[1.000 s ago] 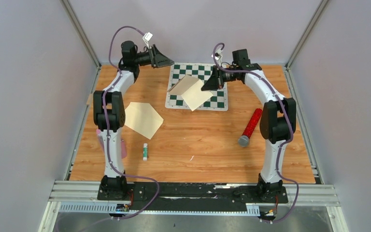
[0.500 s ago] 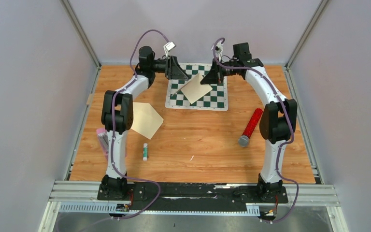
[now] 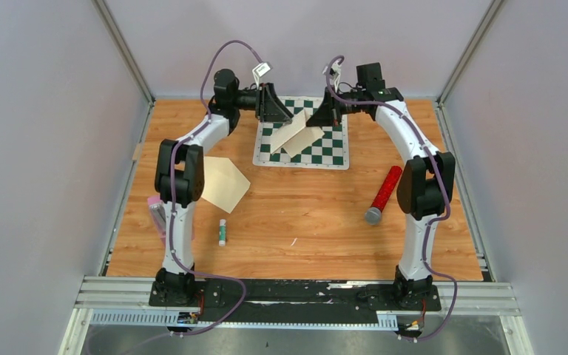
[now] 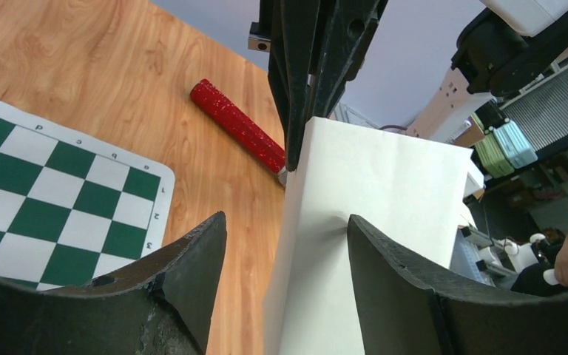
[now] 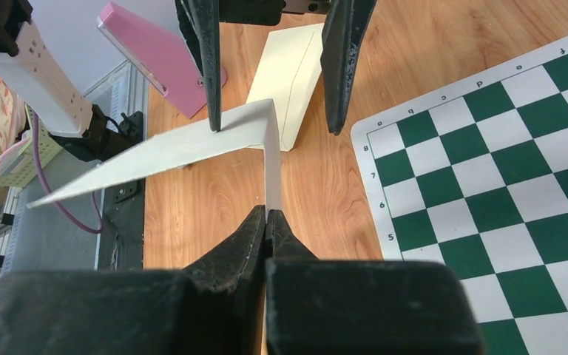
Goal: Place the letter into the envelope and seal it
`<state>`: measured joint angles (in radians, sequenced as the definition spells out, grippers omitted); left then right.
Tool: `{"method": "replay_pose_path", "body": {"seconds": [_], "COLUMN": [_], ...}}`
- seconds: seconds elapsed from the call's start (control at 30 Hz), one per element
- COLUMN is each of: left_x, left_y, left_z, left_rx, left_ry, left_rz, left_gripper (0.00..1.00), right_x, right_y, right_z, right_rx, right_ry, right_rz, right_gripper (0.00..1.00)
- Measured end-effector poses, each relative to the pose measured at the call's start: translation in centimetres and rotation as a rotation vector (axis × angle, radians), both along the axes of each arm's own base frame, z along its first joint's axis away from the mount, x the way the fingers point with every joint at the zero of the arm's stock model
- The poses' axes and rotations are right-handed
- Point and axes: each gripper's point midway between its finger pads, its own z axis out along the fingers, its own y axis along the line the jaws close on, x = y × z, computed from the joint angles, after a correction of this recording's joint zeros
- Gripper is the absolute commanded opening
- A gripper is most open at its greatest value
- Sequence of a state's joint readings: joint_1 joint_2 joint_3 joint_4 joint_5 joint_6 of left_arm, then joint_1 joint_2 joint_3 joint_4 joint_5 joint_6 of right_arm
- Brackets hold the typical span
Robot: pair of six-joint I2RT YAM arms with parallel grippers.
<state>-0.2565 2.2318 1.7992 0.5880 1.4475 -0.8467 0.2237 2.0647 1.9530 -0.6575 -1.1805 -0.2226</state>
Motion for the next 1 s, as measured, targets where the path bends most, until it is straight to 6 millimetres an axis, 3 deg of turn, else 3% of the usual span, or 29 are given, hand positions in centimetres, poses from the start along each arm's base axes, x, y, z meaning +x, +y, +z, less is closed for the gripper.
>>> {"method": "replay_pose_path", "body": {"seconds": [0.13, 0.3, 0.5, 0.67, 0.83, 1.0], "left_x": [-0.1, -0.3, -0.3, -0.4, -0.5, -0.7], "left_y": [-0.6, -0.9, -0.9, -0.9, -1.0, -1.1], "left_z": [0.0, 0.0, 0.0, 0.1, 0.3, 0.5], "left_rx": [-0.002, -0.002, -0.002, 0.0, 0.0, 0.0], "left_ry": [0.001, 0.003, 0.005, 0.014, 0.016, 0.014], "left_rz": [0.004, -0.002, -0.003, -0.007, -0.015, -0.025], "left_gripper": [0.65, 0.51, 0.41, 0.27, 0.23, 0.11], "right_x": [-0.1, 0.1, 0.3, 0.6, 0.8, 0.8], "right_y": [0.3, 0.6, 0.6, 0.7, 0.7, 0.7], "right_z": [0.4, 0.9, 0.4, -0.2, -0.4, -0.3], "right_rx": [0.002, 0.007, 0.004, 0.0, 0.0, 0.0], "right_ry": [-0.011, -0.03, -0.02, -0.01, -0.008, -0.01], "right_rz": [0.007, 0.011, 0.011, 0.009, 0.009, 0.009], "right_gripper": [0.0, 0.0, 0.01, 0.03, 0.04, 0.07]}}
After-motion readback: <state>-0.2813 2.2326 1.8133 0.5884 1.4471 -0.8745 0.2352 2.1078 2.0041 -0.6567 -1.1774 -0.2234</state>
